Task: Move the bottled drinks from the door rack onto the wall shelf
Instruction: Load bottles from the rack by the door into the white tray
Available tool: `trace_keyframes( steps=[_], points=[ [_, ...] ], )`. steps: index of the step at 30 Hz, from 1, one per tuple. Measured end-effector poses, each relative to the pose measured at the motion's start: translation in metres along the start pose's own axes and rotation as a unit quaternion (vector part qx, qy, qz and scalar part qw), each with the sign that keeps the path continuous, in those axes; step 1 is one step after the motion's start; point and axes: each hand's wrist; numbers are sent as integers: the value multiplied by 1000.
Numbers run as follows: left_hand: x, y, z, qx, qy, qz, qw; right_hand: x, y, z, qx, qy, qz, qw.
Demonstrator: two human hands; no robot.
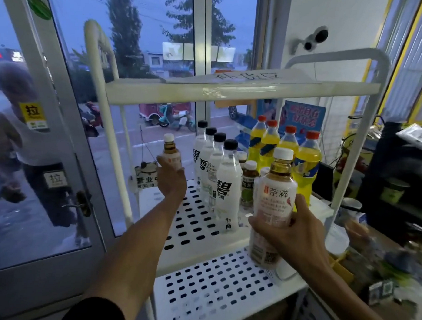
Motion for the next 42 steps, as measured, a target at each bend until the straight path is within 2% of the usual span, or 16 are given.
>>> trace_keyframes(
  steps=[3,9,15,22,27,31,42],
  points=[
    [2,-30,-14,4,-8,28,1000,-1,-9,-7,7,2,17,1000],
    [-12,-106,-56,1,6,17,1000,-6,-38,-35,16,16,64,998],
    [-24,-195,-91,9,2,54,998,-8,-72,-68,21,-43,83,995],
    [-43,-284,-106,75,-25,120,990,-17,-101,-100,11,-74,97,992],
    [-70,-333,-90,130,-51,175,975,-35,-112,-127,-22,-77,105,991],
    [-88,-372,-64,194,-75,181,961,-57,-118,-157,-54,-89,122,987],
    [-114,-448,40,373,-70,204,903,-148,-128,-233,-127,-124,245,953]
  ],
)
Point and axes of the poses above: each hand's wrist, its own y-axis towards the middle knuckle, its own z-axis out of the palm, x = y × z, and after that the axes turned 1 degree about x, right-handed
